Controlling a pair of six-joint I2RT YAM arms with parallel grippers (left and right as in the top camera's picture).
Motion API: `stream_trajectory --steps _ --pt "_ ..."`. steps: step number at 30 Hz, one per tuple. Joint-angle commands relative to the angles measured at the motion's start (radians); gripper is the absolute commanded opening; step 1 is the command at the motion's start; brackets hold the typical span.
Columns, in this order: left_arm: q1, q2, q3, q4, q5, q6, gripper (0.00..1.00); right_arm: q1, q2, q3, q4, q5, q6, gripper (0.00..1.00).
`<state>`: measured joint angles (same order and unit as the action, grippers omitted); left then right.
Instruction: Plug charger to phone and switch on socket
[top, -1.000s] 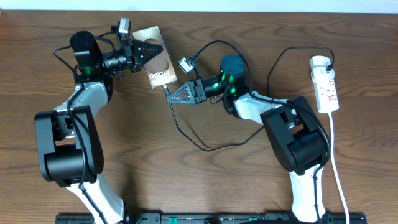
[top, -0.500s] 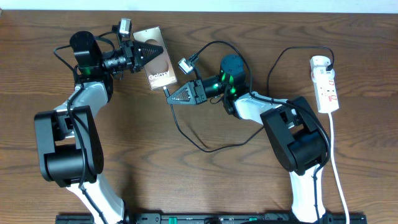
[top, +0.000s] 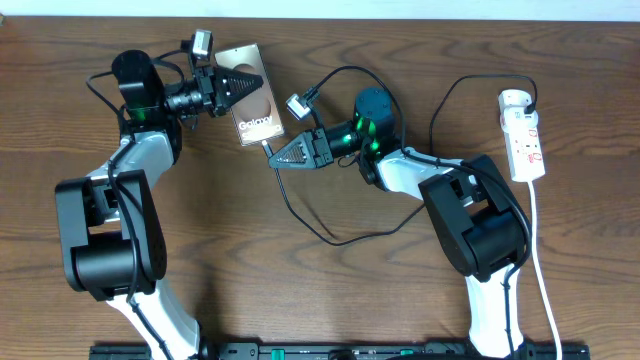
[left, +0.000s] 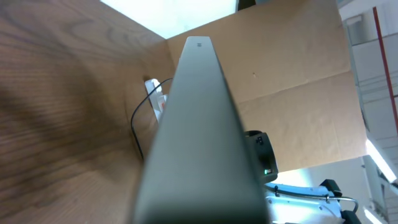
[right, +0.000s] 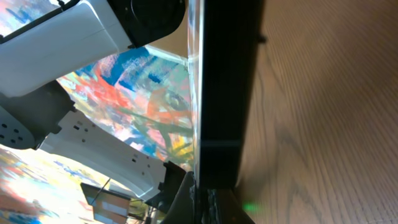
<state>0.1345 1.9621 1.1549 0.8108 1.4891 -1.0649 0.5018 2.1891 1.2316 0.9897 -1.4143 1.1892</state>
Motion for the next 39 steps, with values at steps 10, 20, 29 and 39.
stream_trajectory --steps 10,20,29,39 --pt "-0.011 -0.002 0.018 0.008 0.055 0.017 0.07 0.015 0.009 0.023 0.073 0.138 0.082 0.01" --pt "-0.011 -0.002 0.018 0.008 0.056 0.017 0.07 0.012 0.009 0.023 0.073 0.159 0.091 0.01" --pt "-0.011 -0.002 0.018 0.008 0.082 0.016 0.07 -0.011 0.009 0.023 0.073 0.157 0.090 0.01" --pt "-0.011 -0.002 0.018 0.008 0.082 0.017 0.07 -0.031 0.009 0.023 0.073 0.152 0.089 0.01"
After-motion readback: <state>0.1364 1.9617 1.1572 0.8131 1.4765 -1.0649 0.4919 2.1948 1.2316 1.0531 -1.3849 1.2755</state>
